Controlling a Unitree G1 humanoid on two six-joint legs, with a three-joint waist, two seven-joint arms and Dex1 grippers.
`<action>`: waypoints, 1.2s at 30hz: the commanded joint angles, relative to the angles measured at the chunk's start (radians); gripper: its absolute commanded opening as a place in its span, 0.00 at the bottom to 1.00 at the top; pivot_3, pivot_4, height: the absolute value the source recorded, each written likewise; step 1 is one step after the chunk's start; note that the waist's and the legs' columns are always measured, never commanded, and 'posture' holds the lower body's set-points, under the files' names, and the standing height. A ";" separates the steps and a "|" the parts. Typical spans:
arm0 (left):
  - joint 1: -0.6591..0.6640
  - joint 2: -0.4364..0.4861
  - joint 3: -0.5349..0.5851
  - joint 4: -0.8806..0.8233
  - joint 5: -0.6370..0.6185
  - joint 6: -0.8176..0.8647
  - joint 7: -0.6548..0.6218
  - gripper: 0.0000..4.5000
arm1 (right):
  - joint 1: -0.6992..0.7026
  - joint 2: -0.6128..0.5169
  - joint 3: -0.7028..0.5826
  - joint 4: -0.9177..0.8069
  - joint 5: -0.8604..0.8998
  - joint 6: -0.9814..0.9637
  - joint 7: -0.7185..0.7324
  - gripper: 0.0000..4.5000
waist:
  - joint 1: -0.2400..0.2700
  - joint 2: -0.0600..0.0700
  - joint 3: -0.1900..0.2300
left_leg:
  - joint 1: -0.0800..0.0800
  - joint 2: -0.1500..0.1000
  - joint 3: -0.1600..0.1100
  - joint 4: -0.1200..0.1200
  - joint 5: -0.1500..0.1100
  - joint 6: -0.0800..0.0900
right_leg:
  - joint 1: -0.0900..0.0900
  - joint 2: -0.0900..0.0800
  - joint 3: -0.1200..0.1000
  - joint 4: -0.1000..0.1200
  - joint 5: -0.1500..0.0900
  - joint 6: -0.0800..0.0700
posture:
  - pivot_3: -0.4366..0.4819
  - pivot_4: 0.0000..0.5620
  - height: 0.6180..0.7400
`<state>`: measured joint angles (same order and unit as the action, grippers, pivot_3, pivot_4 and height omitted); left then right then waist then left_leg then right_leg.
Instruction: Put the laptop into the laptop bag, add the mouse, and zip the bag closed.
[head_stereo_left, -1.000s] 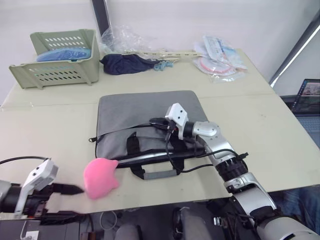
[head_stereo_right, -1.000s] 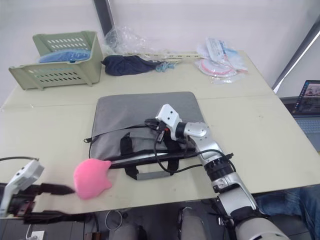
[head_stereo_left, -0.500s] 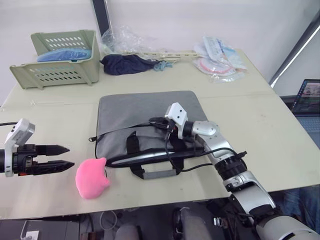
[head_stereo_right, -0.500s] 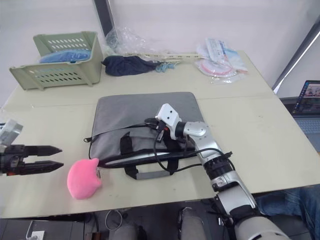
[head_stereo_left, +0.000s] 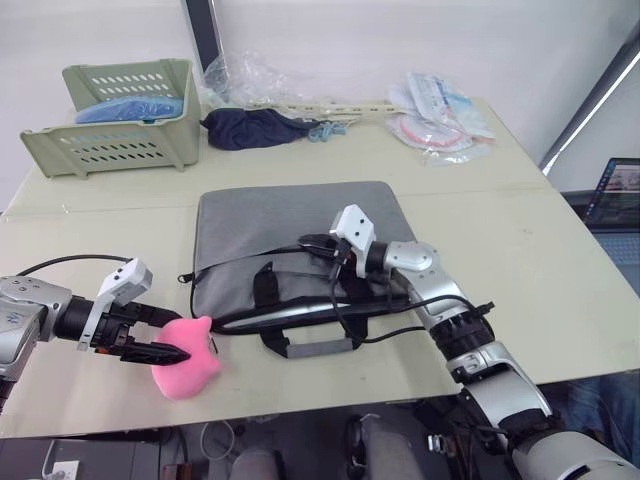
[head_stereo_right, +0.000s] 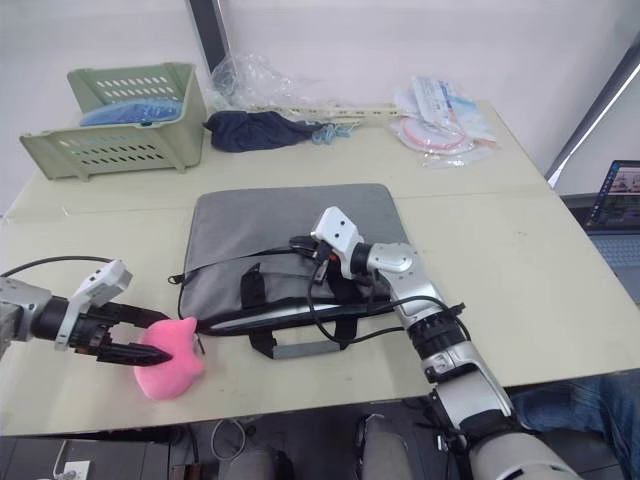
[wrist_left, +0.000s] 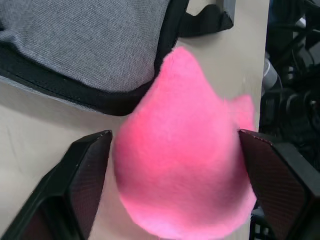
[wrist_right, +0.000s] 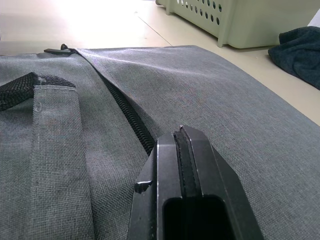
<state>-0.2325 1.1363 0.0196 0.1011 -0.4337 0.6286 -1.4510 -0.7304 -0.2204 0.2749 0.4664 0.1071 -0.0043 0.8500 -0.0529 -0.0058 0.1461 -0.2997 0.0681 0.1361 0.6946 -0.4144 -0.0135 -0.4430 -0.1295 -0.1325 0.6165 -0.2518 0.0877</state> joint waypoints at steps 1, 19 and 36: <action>0.015 0.025 0.037 -0.007 -0.012 0.001 -0.017 0.51 | 0.060 -0.036 0.023 0.121 -0.077 0.051 -0.024 0.00 | 0.000 0.000 0.000 | 0.000 0.000 0.000 0.000 0.000 0.000 | 0.000 0.000 0.000 0.000 0.000 0.000 | 0.48 0.27 1.00; 0.277 0.043 0.235 -0.164 -0.152 0.204 0.042 0.01 | 0.057 -0.025 0.028 0.145 -0.075 0.041 -0.022 0.00 | -0.002 0.001 0.001 | 0.001 0.001 -0.006 -0.003 0.000 0.000 | -0.001 0.000 0.001 -0.005 0.000 0.000 | 0.48 0.27 1.00; 0.378 -0.205 0.285 -0.409 -0.296 0.344 0.306 0.01 | 0.063 -0.029 0.024 0.139 -0.077 0.042 -0.025 0.00 | -0.001 0.002 0.000 | 0.001 0.006 -0.007 -0.003 -0.001 -0.001 | -0.001 -0.003 0.001 -0.006 0.000 0.000 | 0.48 0.27 1.00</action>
<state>0.1347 0.9444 0.3056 -0.2674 -0.6928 0.9673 -1.1528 -0.7289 -0.2191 0.2741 0.4712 0.1071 -0.0173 0.8500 -0.0536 -0.0041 0.1465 -0.2986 0.0738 0.1285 0.6916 -0.4156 -0.0145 -0.4439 -0.1331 -0.1318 0.6106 -0.2517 0.0878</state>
